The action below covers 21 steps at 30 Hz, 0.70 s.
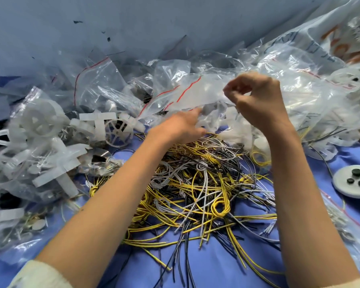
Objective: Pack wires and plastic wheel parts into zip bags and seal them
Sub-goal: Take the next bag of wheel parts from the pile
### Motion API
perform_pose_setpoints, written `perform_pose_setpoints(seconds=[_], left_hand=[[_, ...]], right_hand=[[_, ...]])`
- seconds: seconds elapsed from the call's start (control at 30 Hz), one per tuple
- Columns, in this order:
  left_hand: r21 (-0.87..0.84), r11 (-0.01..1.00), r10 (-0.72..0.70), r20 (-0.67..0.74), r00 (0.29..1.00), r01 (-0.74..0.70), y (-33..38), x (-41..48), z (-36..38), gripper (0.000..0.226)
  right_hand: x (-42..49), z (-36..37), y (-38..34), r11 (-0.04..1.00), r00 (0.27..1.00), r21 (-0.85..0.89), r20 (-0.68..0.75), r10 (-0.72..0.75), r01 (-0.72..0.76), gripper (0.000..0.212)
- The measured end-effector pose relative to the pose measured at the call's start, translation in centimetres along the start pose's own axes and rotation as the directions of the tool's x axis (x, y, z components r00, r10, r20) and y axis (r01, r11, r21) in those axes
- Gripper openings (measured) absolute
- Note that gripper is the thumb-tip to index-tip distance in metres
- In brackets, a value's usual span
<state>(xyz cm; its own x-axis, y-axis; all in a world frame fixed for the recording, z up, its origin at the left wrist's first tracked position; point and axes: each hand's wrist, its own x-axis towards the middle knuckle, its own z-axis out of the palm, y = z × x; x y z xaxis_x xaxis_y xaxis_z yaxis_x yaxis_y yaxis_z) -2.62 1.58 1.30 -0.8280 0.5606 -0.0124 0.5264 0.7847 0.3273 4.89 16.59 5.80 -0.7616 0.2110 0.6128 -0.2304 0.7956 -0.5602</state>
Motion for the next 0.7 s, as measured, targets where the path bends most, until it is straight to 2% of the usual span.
perform_pose_setpoints(seconds=[0.07,0.2,0.27,0.37,0.43,0.53,0.63,0.7], left_hand=[[-0.051,0.997,-0.066,-0.072,0.995,0.063,-1.3,1.5,0.2,0.058],[0.062,0.977,-0.209,0.055,0.976,0.206,-4.7,2.9,0.6,0.056],[0.07,0.969,-0.236,-0.01,0.972,0.236,-5.8,3.2,0.4,0.05],[0.097,0.962,-0.233,-0.185,0.955,0.253,-6.0,3.6,-0.4,0.03],[0.089,0.969,-0.208,-0.201,0.957,0.229,-5.3,3.4,-0.5,0.028],[-0.008,0.986,-0.166,-0.125,0.978,0.167,-4.2,3.1,0.2,0.031],[-0.241,0.956,-0.213,-0.172,0.962,0.168,-4.3,3.3,0.5,0.026],[-0.306,0.932,-0.217,-0.041,0.975,0.195,-4.3,3.0,0.3,0.046]], right_hand=[[0.0,0.0,0.0,1.0,1.0,0.002,0.01,0.003,-0.003,0.015],[0.1,0.1,0.1,1.0,1.0,0.001,0.019,0.005,-0.005,0.014],[0.1,0.2,0.2,1.0,1.0,0.002,0.015,0.01,-0.01,0.012],[0.1,0.2,0.5,1.0,1.0,-0.005,0.011,0.022,-0.022,0.013],[0.1,0.1,0.6,1.0,0.999,-0.005,0.012,0.03,-0.03,0.013],[0.1,0.0,0.5,0.999,0.999,0.009,0.018,0.043,-0.043,0.012],[0.0,-0.1,0.4,0.999,0.999,0.015,0.022,0.043,-0.043,0.011],[0.0,-0.1,0.4,0.999,0.999,0.018,0.027,0.039,-0.039,0.01]])
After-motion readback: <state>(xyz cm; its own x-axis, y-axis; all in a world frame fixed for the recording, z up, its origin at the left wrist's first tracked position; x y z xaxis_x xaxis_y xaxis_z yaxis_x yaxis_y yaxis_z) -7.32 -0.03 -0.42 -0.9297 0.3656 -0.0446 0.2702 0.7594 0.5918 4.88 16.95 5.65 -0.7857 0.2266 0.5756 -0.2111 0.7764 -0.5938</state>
